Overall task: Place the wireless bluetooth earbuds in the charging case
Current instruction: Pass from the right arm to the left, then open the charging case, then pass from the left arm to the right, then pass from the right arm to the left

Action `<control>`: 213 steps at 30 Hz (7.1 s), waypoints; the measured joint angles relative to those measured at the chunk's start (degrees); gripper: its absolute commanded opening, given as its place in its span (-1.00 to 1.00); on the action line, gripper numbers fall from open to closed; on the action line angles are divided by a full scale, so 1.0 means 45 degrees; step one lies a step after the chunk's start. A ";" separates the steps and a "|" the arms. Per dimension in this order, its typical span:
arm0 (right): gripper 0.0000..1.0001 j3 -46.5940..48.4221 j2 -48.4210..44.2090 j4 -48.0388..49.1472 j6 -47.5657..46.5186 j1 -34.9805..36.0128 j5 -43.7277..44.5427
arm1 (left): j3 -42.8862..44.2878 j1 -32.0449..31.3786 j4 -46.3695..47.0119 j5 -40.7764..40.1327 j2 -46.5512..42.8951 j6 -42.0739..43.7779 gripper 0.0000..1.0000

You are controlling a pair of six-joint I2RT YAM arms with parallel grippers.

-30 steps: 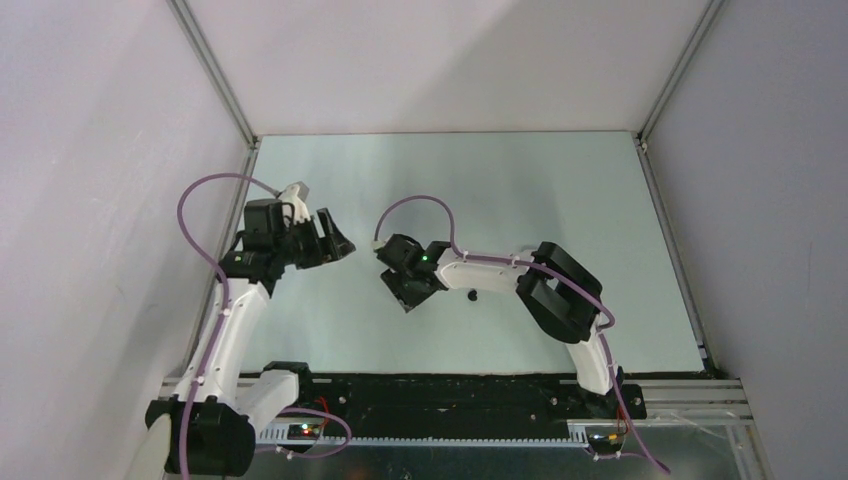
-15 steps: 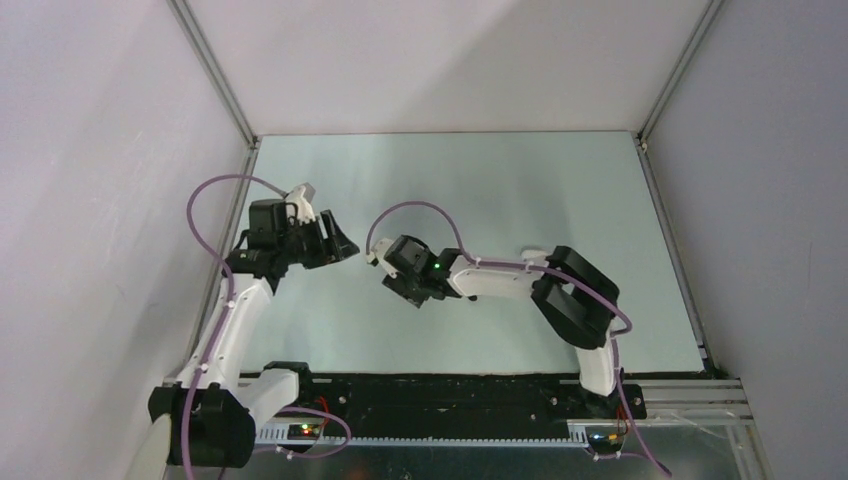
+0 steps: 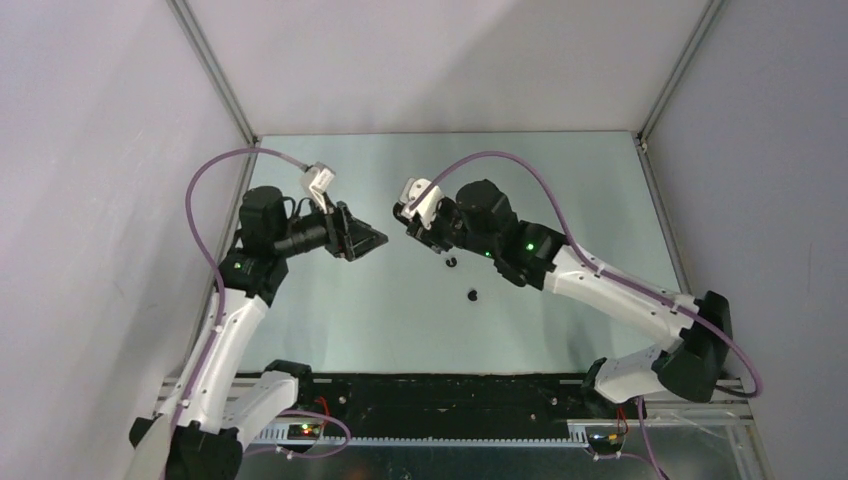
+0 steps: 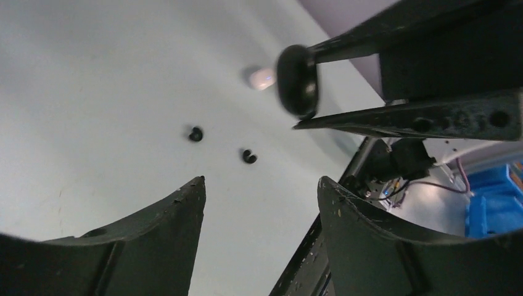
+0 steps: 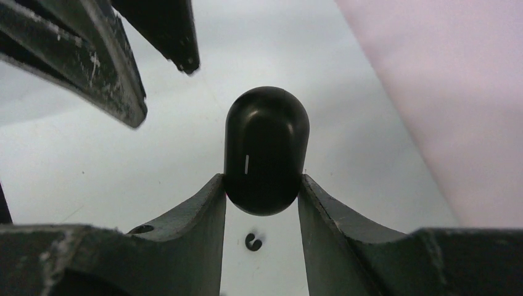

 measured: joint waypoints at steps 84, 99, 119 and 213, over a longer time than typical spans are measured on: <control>0.15 0.2108 0.0816 -0.1749 0.4367 -0.3536 -0.9214 | 0.0539 -0.3147 -0.0024 0.1821 -0.0355 0.7708 -1.00; 0.42 0.2123 0.0806 -0.0928 0.5246 -0.4065 -1.0608 | 0.0845 -0.3215 -0.0204 0.1525 0.0369 0.7067 -1.00; 0.06 0.2599 0.0874 -0.2837 0.2322 -0.2764 -1.0336 | 0.1515 -0.3706 -0.0437 0.1515 0.0374 0.8145 -1.00; -1.00 0.3084 0.0117 -0.6528 -0.7130 -0.0709 -0.3109 | 0.3638 -0.3225 -0.0889 -0.0107 0.1982 0.0651 0.14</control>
